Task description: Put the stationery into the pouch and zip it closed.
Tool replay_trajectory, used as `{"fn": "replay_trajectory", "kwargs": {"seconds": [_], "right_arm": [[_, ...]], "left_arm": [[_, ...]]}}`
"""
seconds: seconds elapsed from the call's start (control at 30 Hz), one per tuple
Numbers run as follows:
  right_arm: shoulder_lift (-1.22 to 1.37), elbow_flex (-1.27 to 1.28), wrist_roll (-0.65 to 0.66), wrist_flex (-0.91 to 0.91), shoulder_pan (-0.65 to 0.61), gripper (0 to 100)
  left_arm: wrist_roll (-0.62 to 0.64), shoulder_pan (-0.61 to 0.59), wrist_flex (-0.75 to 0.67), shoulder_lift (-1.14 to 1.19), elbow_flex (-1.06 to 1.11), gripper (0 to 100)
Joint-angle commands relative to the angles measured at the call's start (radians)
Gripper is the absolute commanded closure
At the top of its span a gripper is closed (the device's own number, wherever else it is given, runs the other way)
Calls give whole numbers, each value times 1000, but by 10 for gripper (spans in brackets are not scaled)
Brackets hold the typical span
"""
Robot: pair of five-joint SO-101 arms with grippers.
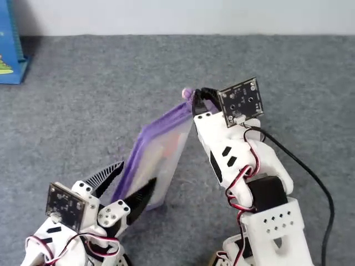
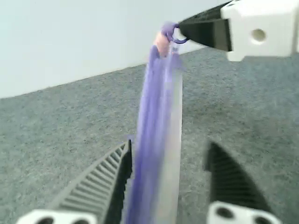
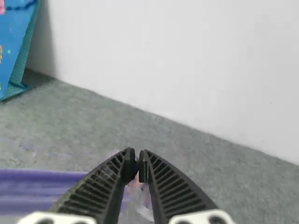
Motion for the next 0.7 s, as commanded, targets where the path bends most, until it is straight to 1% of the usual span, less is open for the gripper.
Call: {"fn": "replay_trajectory", "kwargs": {"seconds": [0.0,0.13,0.27,0.47,0.53,0.67], "right_arm": [[-35,-8,-11,-64,2,991],[-33,-8,-11,-96,-1,991],[-31,-6,-9,-85,-1,991],[-39,-6,-9,53,-2,990],[-39,-6,-11,104,2,990],[-39,-6,-63,216,4,990]], "left_arm": [[23,-6,-12,-14,-28,690],[23,-6,-12,-14,-28,690],[20,-6,-12,-14,-28,690],[18,-6,-11,-14,-28,691],[21,-32,-14,-14,-28,691],[18,-143,-20,-14,-28,691]]}}
